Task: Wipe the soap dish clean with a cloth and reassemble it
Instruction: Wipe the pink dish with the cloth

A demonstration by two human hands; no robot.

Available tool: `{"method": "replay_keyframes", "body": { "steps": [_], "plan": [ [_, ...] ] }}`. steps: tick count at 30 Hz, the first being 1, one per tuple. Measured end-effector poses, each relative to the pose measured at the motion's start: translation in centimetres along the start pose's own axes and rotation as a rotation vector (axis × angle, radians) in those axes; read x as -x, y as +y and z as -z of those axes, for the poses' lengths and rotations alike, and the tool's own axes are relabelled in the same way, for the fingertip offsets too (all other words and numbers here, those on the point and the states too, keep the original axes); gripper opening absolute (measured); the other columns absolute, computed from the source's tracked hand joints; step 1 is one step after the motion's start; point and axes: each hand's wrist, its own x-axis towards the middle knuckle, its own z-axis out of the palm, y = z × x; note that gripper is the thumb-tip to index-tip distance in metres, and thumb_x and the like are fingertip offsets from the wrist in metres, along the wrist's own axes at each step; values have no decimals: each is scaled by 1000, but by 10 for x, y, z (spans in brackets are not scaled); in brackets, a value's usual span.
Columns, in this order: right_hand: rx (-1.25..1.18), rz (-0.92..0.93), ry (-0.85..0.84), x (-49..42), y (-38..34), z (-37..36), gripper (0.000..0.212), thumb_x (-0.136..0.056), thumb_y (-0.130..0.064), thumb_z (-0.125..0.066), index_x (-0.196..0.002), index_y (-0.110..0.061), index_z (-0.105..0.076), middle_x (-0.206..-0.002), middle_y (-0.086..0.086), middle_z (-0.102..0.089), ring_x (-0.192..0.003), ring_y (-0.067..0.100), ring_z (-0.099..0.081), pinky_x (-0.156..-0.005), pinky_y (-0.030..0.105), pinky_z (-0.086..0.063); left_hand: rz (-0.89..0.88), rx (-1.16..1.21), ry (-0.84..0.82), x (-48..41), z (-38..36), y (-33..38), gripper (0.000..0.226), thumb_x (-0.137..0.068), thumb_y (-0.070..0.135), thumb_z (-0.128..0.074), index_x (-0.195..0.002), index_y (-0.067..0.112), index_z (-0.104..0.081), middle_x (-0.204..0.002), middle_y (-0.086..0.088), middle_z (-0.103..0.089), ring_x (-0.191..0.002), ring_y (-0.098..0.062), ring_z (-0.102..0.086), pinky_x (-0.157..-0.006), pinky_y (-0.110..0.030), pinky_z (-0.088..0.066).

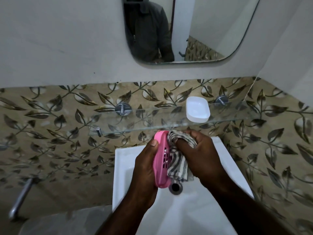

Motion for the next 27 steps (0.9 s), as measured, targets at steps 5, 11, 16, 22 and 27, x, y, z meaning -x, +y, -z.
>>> {"method": "replay_keyframes", "body": {
  "steps": [5,11,16,22,27],
  "plan": [
    [259,342,-302,21,-2,-5,30,-73,-12,-77,-95,-31,-69,-91,-10,-60,-81,6,-64,-71,26,-54,92,77,-77,-7,5,5,45,-88,38,-50,-105,1,-70,-89,-18,-74,-76,-27,-74,-60,-31,-60],
    [463,726,-314,12,7,-2,34,-74,-6,-76,-106,-15,-69,-108,3,-57,-93,11,-61,-82,16,-48,99,144,-95,-14,6,12,47,-86,38,-52,-108,-1,-65,-89,-21,-73,-76,-28,-73,-67,-36,-61],
    [322,441,38,-17,13,-5,20,-77,-16,-76,-89,-27,-64,-87,-6,-61,-80,1,-61,-72,15,-47,36,-38,-94,-12,1,5,37,-95,32,-47,-118,11,-66,-114,-12,-72,-104,-24,-69,-90,-37,-52],
    [132,-80,-100,24,36,-15,20,-81,-21,-77,-76,-11,-60,-68,3,-68,-61,11,-63,-60,28,-50,-20,-171,53,-14,12,-1,47,-84,46,-58,-118,16,-65,-116,-17,-70,-107,-30,-68,-98,-47,-50],
    [38,96,-12,19,4,-22,10,-81,-15,-76,-83,-20,-68,-75,-5,-71,-68,5,-67,-63,16,-50,73,-50,-36,-15,11,-5,42,-96,34,-47,-124,7,-62,-122,-17,-67,-115,-29,-64,-100,-42,-47]
  ]
}}
